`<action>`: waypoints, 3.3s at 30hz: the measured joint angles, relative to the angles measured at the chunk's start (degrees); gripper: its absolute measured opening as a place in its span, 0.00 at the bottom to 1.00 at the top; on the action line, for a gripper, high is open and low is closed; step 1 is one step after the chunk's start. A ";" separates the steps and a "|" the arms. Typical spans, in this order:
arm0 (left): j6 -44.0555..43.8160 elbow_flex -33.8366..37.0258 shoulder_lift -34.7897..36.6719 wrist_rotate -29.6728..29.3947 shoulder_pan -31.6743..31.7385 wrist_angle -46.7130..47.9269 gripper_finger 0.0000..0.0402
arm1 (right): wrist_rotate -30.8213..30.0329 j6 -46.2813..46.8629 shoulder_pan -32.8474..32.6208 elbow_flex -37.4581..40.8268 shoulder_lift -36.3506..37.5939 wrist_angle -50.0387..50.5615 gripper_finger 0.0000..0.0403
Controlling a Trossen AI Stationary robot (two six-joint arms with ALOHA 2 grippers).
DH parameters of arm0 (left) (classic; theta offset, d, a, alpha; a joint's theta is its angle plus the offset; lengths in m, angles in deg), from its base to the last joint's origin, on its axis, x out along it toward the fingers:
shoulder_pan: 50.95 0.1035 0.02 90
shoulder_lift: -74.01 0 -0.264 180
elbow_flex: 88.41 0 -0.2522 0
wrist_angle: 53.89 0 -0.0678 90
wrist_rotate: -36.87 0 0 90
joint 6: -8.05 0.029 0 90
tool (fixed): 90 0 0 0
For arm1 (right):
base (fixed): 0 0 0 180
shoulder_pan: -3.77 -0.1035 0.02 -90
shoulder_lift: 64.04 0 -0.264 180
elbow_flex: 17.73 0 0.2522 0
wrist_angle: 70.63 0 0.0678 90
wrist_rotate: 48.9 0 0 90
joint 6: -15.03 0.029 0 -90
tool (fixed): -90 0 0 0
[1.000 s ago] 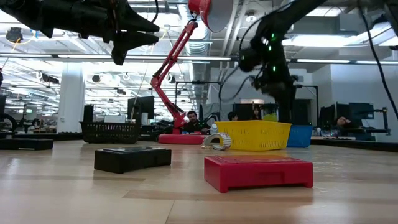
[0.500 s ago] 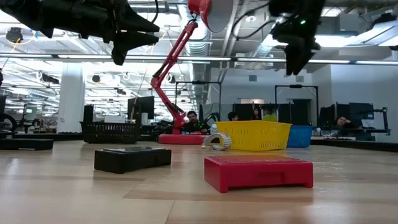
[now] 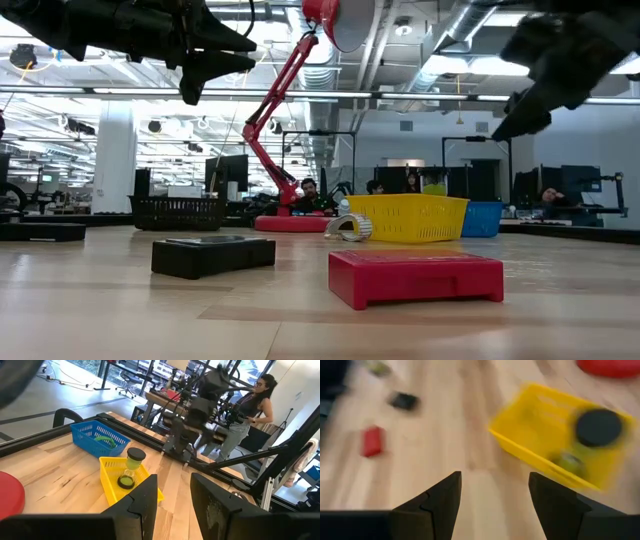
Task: Pick & Place Office items
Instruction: Put the green wrist watch into the black bin
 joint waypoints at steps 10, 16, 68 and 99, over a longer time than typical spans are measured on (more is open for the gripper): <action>-0.02 0.00 0.00 0.22 -1.49 0.00 0.28 | -0.24 -5.21 -9.15 15.04 4.94 -25.15 0.55; -0.02 0.00 0.00 0.19 -3.81 -0.12 0.28 | -0.25 -5.56 -9.31 14.99 5.09 -25.44 0.55; 2.57 0.00 0.02 -1.60 -11.10 -8.44 0.28 | -0.23 -5.50 -9.25 14.95 -5.80 -30.71 0.55; 2.58 0.00 0.02 -1.52 -9.35 -8.67 0.28 | -13.74 -7.13 -6.97 14.95 -7.24 -37.57 0.55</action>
